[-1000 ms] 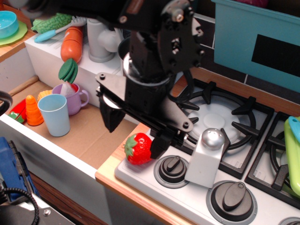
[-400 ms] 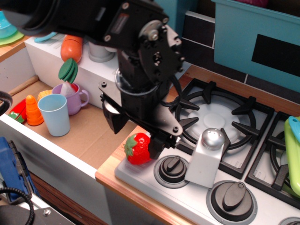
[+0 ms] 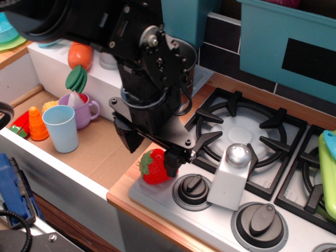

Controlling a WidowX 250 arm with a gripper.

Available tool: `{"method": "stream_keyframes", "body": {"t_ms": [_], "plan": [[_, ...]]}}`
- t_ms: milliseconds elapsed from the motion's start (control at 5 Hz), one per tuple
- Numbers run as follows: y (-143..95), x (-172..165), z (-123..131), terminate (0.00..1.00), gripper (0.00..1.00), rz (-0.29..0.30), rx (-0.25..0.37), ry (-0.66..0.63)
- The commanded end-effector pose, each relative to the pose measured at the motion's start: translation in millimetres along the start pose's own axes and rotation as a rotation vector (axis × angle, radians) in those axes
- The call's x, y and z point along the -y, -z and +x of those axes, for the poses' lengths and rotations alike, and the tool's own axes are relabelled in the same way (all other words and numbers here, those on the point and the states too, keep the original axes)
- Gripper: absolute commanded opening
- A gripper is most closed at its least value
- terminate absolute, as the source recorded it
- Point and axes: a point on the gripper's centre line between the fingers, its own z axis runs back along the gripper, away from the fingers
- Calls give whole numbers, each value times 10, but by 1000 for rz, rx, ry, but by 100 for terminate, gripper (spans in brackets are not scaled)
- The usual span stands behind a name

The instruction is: Put strawberry in pot

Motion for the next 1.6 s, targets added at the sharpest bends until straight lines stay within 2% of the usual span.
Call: {"method": "stream_keyframes", "body": {"t_ms": [0, 600, 800, 1000, 1200, 1400], "plan": [[84, -42, 83, 0, 100, -56, 43, -31], [186, 47, -84, 0, 100, -85, 81, -90], [194, 16, -70, 0, 0, -90, 88, -70], [78, -49, 10, 0, 0, -70, 66, -45], [-170, -222, 284, 0, 0, -2, 62, 34], [-324, -371, 667, 0, 0, 36, 80, 91]]}}
